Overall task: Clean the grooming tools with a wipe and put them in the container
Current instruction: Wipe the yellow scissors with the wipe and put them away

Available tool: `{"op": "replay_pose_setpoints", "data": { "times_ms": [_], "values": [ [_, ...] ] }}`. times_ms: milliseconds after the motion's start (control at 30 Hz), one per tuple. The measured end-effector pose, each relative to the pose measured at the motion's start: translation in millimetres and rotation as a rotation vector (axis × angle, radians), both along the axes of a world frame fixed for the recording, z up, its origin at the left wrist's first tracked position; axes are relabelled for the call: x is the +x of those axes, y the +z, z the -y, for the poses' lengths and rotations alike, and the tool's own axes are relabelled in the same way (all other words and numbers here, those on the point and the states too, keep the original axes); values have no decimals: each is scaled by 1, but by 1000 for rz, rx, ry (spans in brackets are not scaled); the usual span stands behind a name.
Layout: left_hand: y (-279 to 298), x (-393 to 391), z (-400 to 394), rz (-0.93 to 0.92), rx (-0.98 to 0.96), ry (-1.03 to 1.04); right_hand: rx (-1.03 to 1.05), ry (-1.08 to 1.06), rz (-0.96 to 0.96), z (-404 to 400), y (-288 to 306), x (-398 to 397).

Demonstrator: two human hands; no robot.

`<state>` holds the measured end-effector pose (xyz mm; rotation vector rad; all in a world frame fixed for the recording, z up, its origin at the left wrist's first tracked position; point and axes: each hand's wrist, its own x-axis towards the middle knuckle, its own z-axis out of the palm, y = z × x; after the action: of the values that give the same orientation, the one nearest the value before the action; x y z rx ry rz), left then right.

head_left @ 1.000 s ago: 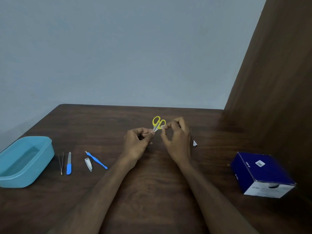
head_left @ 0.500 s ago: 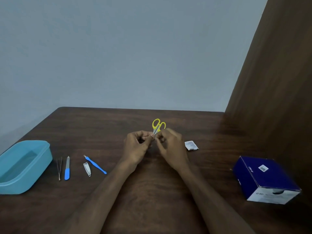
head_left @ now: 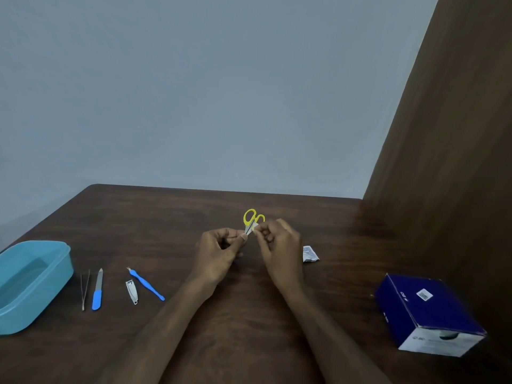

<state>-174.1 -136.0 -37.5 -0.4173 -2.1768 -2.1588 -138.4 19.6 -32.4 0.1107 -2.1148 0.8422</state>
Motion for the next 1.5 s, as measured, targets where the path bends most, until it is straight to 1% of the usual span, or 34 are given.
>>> {"op": "replay_pose_setpoints", "data": {
  "times_ms": [100,200,267,367,467,533,667,800,933,1033,1100,1200,1267,1300,1367,1500],
  "values": [
    [2,1,1,13,45,4,-110,34,93,10,0,7],
    [3,1,3,49,107,3,-335,118,219,20,2,11],
    [2,3,2,50,75,3,-454,181,264,20,2,8],
    [3,5,1,49,38,-6,-559,206,275,19,4,5],
    [7,9,-1,34,8,-20,-571,205,276,19,5,6],
    [6,9,-2,9,-15,36,-540,224,288,17,8,6],
    [4,2,-2,80,177,161,-473,318,348,10,13,8],
    [4,-2,-1,79,158,59,-360,417,447,8,15,14],
    [1,-3,3,9,51,13,-314,454,463,3,16,14],
    [1,-3,4,10,22,-7,-357,423,436,-2,16,10],
    [1,-3,3,61,80,-17,-372,341,359,-4,14,8],
    [0,-5,2,132,201,20,-293,86,124,-6,15,8],
    [0,-5,3,156,246,43,-219,-3,-51,-6,19,10],
    [1,-5,3,164,258,46,-154,-20,-107,-5,20,11],
    [1,-5,2,173,256,45,-30,-36,-158,-2,17,12],
    [1,-5,2,187,233,47,66,-21,-170,2,12,8]
  ]
}}
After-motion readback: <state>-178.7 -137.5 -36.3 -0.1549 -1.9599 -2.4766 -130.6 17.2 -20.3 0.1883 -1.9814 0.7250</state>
